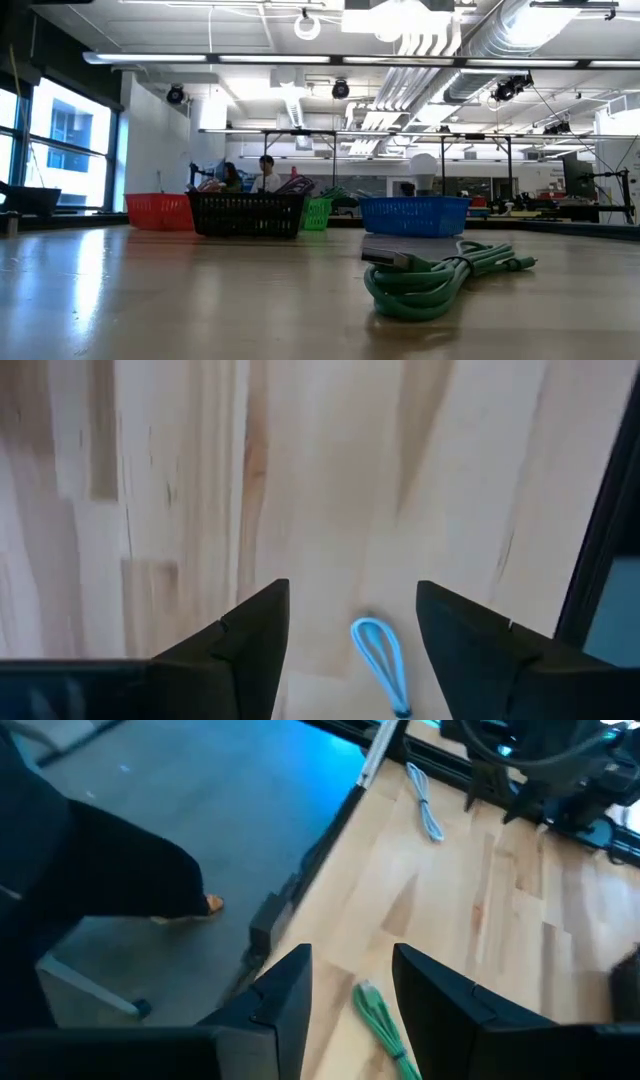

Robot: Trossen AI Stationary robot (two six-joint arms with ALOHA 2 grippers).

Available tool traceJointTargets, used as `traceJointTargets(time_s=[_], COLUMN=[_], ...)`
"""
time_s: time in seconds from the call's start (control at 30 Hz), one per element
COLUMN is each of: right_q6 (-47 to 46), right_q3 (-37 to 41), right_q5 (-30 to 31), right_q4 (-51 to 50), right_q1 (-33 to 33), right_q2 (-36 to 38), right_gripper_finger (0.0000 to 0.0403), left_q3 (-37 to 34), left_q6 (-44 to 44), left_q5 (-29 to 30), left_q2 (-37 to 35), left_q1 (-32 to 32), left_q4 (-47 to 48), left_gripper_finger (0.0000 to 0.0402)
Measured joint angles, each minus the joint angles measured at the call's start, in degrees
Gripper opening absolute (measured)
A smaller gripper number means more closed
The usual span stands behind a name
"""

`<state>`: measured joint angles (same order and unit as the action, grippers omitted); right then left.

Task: Pick & Place USB Port
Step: Put the blue usb cable into the blue bin

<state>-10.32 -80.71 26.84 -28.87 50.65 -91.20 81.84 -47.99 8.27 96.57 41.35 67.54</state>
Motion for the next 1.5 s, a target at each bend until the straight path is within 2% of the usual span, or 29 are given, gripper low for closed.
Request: traceJointTargets(time_s=[0.33,0.67,0.97,1.17,1.5], right_q6=[-3.4,-4.7,-4.7,-4.7,-4.4], right_q3=[0.0,0.0,0.0,0.0,0.0], right_q5=[-1.8,-1.9,-1.4,-1.3,-0.4], right_q4=[2.2,2.8,3.6,3.6,3.6], right_q1=[0.0,2.0,3.1,3.1,3.0], right_q2=[0.0,0.0,0.0,0.0,0.0], right_gripper_finger=[0.0133,0.0133,0.0133,0.0133,0.0133], left_q3=[-1.0,-11.7,-23.1,-28.6,-29.1], left_q6=[-19.3,-31.3,-34.0,-34.4,-34.4], left_q5=[-5.1,-9.1,-15.2,-15.6,-17.6], left_q2=[0.0,0.0,0.1,-0.2,-0.2], left_q1=[4.4,12.2,12.7,12.7,12.6], left_q4=[0.7,-9.2,-16.7,-26.2,-27.5], left_gripper_finger=[0.0210,0.0210,0.0211,0.0211,0.0211])
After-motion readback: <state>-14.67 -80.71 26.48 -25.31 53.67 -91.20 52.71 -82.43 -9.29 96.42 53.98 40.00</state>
